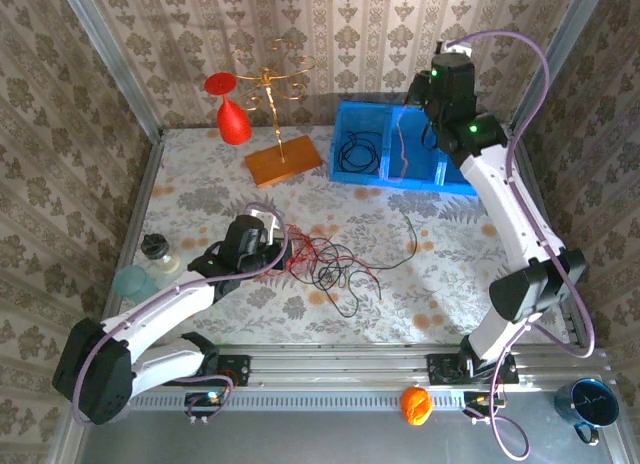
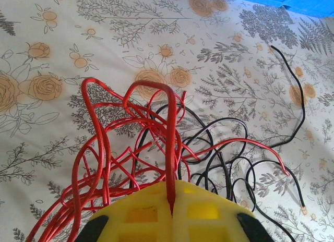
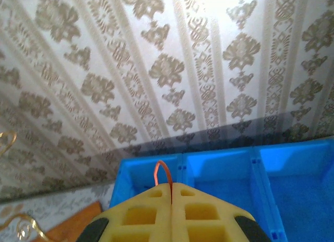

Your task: Untangle the cables

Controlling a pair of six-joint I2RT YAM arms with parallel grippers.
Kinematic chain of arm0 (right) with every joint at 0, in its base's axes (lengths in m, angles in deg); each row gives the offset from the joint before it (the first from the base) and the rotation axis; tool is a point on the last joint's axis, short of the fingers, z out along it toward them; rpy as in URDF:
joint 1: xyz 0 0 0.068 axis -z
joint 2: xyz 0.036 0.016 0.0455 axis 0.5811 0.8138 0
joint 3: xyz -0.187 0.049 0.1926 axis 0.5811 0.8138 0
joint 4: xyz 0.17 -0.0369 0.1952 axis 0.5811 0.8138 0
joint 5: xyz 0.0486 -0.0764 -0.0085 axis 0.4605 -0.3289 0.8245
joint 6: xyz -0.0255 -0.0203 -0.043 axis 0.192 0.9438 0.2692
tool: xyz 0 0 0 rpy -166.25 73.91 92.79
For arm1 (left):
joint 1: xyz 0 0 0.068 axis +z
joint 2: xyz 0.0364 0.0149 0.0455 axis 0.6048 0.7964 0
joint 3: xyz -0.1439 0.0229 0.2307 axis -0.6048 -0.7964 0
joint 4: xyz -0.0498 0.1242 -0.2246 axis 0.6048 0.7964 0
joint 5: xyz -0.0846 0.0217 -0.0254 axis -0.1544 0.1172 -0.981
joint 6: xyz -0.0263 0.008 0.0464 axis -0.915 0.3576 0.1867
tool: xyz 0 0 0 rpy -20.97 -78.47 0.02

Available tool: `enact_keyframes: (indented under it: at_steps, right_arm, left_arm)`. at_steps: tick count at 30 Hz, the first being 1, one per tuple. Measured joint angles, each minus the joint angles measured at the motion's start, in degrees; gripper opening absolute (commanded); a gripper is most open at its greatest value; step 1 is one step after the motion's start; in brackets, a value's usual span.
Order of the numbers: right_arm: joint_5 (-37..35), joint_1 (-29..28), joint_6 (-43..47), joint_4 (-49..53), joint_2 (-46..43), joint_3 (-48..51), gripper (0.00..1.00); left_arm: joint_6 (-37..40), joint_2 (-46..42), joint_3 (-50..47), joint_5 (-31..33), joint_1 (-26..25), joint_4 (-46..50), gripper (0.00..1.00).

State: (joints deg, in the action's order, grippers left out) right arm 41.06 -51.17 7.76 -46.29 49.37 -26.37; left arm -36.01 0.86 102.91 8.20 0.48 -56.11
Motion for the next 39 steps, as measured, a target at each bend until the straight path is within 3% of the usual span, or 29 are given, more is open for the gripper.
enact_keyframes:
  at_steps: [15, 24, 26, 28, 30, 34, 39]
  right_arm:
    - [-1.88, 2.82, -0.94, 8.63, 19.37, -21.16, 0.00]
    - [-4.26, 4.04, -1.57, 8.81, 20.72, -11.54, 0.01]
    - [-4.39, 4.20, -1.57, 8.55, 20.74, -7.96, 0.10]
    - [-4.35, 4.44, -1.57, 9.01, 20.87, -5.49, 0.28]
    - [-4.35, 4.70, -1.64, 9.68, 20.94, -5.01, 0.36]
    - [-3.96, 5.11, -1.66, 9.40, 20.87, -4.87, 0.45]
    - [-0.35, 5.01, -1.05, 9.40, 20.87, -4.24, 0.50]
  left_arm:
    - [0.02, 3.26, 0.02, -0.42, 0.00, -0.42, 0.00]
    - [0.02, 6.14, 0.15, -1.09, 0.00, -1.36, 0.00]
    - [0.02, 6.54, 0.20, -1.42, 0.00, -1.36, 0.00]
    - [0.02, 6.69, 0.33, -1.64, 0.00, -1.29, 0.00]
    - [0.02, 6.78, 0.63, -1.77, 0.00, -1.27, 0.00]
    - [0.02, 6.75, 1.44, -1.90, 0.00, -1.25, 0.01]
    - [0.02, 6.75, 1.66, -1.90, 0.00, -0.98, 0.10]
